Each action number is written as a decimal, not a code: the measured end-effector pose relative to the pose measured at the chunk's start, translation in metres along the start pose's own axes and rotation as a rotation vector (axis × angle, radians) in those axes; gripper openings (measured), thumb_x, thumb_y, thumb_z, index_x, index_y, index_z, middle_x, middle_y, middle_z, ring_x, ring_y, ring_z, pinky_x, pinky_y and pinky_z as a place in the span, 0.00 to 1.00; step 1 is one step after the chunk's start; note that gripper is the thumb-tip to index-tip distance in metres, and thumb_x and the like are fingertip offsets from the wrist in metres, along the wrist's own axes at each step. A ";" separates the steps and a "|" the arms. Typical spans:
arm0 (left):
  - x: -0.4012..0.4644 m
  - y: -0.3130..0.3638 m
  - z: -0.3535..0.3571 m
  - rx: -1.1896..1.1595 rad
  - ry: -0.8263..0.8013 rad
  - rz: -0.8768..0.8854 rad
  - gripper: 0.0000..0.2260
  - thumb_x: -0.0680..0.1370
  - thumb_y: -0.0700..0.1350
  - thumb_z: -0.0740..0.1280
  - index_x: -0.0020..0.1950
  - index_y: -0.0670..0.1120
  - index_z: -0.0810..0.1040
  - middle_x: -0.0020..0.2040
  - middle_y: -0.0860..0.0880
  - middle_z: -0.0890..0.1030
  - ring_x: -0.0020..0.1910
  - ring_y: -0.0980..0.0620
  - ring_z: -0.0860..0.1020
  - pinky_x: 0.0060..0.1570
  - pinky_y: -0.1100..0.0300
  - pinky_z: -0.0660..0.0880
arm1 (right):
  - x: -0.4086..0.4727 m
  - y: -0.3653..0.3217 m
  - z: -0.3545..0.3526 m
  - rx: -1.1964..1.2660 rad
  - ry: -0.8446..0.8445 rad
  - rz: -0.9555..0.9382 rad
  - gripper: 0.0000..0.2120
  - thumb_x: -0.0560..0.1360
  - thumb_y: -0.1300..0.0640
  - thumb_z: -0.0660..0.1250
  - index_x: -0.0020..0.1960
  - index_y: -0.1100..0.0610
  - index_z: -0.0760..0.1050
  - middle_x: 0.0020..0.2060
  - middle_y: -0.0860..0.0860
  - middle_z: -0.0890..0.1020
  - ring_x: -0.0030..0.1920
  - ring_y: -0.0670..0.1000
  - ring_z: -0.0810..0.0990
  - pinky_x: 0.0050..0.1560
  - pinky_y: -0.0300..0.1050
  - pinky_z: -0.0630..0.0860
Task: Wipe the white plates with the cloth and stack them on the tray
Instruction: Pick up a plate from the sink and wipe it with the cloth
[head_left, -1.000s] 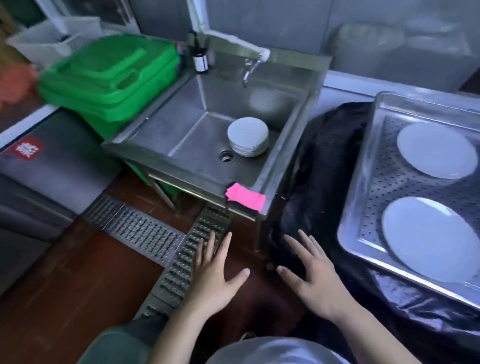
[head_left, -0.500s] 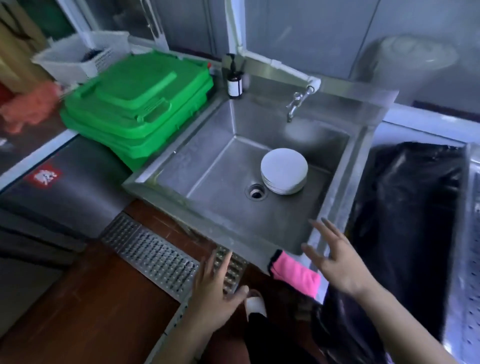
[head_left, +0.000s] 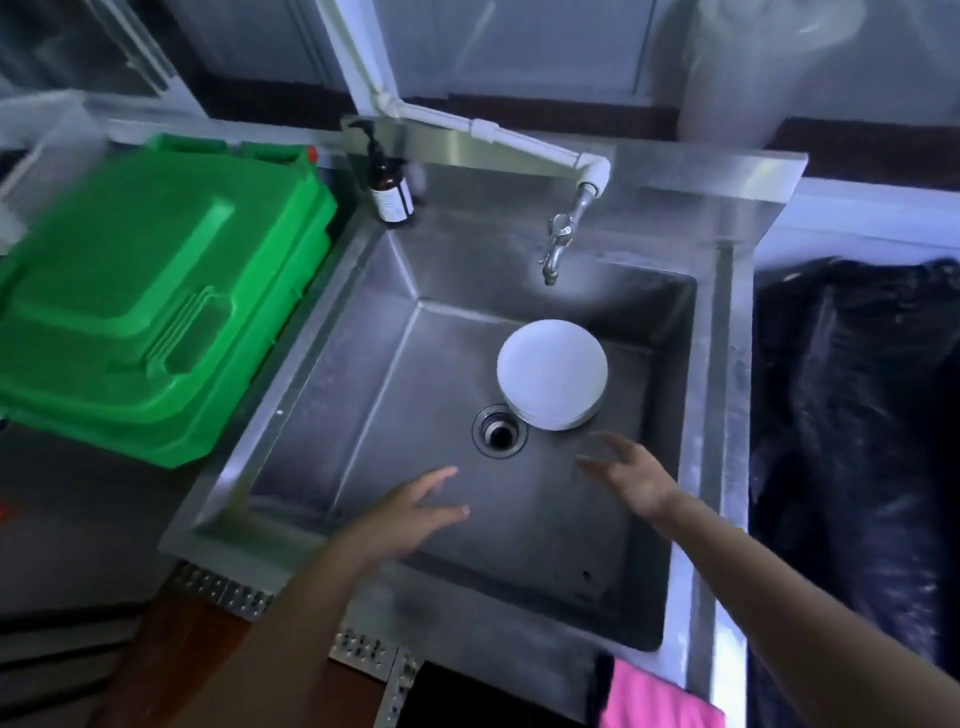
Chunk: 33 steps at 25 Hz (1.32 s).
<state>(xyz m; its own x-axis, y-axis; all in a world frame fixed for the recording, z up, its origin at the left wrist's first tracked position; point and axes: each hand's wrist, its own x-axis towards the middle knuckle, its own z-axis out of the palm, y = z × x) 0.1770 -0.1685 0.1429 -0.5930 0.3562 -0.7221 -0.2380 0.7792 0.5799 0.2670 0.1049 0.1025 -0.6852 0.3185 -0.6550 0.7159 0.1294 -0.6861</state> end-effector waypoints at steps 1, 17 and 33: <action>0.028 0.006 -0.006 0.005 -0.051 -0.034 0.28 0.79 0.48 0.71 0.78 0.54 0.68 0.75 0.46 0.70 0.72 0.53 0.70 0.61 0.63 0.65 | 0.017 -0.006 -0.001 0.060 0.035 0.056 0.19 0.76 0.57 0.73 0.66 0.59 0.75 0.51 0.56 0.81 0.42 0.53 0.82 0.43 0.39 0.79; 0.339 0.093 -0.029 -0.035 -0.019 0.013 0.13 0.68 0.48 0.65 0.48 0.44 0.80 0.48 0.45 0.83 0.47 0.44 0.82 0.38 0.58 0.74 | 0.249 -0.022 0.026 0.623 0.525 0.520 0.24 0.76 0.43 0.67 0.63 0.59 0.76 0.55 0.55 0.81 0.53 0.59 0.82 0.59 0.53 0.78; 0.236 0.102 -0.018 -0.357 0.000 0.150 0.13 0.65 0.41 0.63 0.48 0.46 0.79 0.51 0.44 0.83 0.41 0.48 0.77 0.40 0.57 0.71 | 0.147 -0.023 0.030 1.041 0.619 0.381 0.23 0.72 0.40 0.65 0.62 0.50 0.79 0.56 0.51 0.84 0.55 0.57 0.83 0.43 0.56 0.82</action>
<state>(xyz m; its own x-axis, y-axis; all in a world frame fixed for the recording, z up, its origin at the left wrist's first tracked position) -0.0011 -0.0139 0.0381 -0.6412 0.4526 -0.6196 -0.4015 0.4903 0.7736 0.1458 0.1201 0.0128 -0.0817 0.5936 -0.8006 0.2175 -0.7733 -0.5956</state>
